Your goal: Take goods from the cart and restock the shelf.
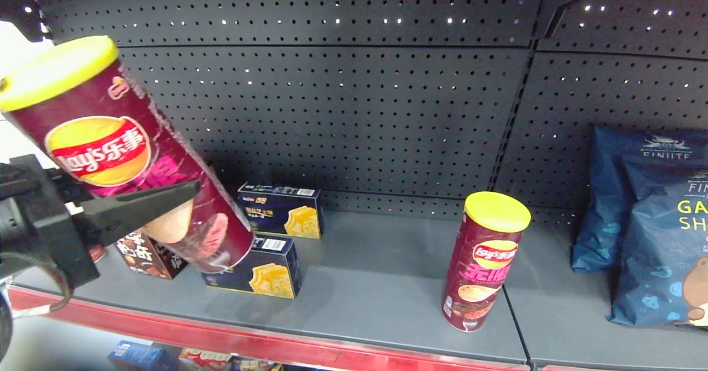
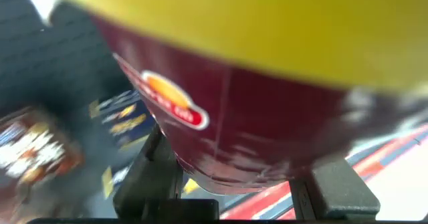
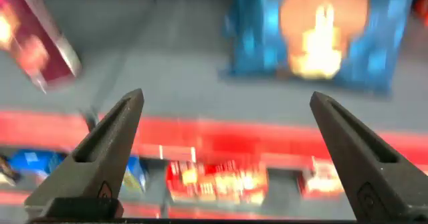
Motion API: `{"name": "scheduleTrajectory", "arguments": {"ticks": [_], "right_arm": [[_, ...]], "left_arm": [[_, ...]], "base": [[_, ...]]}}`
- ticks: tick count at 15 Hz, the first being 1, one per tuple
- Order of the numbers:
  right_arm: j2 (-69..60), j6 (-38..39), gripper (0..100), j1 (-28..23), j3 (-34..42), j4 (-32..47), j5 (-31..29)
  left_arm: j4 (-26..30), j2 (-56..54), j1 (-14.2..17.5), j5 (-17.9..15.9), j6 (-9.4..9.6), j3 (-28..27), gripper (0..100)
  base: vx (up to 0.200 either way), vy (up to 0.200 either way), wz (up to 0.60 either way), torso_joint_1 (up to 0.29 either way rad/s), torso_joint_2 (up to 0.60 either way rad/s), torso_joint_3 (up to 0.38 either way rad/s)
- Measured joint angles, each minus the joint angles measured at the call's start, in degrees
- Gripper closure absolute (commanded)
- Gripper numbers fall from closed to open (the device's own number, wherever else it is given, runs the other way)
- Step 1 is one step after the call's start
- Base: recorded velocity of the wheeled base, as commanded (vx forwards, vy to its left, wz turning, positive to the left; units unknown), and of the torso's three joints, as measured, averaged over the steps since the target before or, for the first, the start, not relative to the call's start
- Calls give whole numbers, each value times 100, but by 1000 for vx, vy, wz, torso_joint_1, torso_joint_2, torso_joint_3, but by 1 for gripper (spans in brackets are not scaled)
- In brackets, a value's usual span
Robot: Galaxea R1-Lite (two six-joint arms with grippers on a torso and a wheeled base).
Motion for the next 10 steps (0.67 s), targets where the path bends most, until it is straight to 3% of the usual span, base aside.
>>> {"name": "scheduleTrajectory", "arguments": {"ticks": [2,9,10], "right_arm": [[-566,-84,0,-187,-33,719,13],[-1147,-329,0,-328,-94,794,22],[-1158,-321,0,-328,-94,794,28]], "left_arm": [[-7,450,-265,-11,-2,-347,100],[-10,1781,-930,2,-22,-1293,100],[-7,1892,-987,2,-24,-1334,100]], "base": [[0,0,0,0,0,0],[0,0,0,0,0,0],[0,0,-600,-2,2,2]]}}
